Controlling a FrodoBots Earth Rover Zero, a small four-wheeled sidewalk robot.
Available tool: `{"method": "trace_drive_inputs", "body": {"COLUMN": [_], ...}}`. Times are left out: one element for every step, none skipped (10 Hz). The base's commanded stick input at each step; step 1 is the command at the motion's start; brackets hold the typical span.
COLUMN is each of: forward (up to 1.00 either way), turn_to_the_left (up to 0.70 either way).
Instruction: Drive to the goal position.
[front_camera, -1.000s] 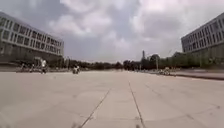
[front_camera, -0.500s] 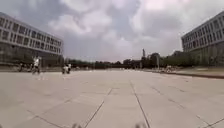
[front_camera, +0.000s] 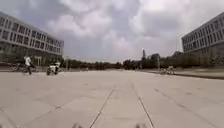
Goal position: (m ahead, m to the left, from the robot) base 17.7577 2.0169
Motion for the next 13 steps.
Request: {"method": "trace_drive_inputs", "body": {"forward": [0.70,0.70,0.70,0.70,0.70,0.70,0.70,0.70,0.70,0.70,0.70,0.70,0.70], "turn_to_the_left": [0.00,0.00,0.00,0.00,0.00,0.09,0.12,0.09,0.06,0.03,0.00,0.00,0.00]}}
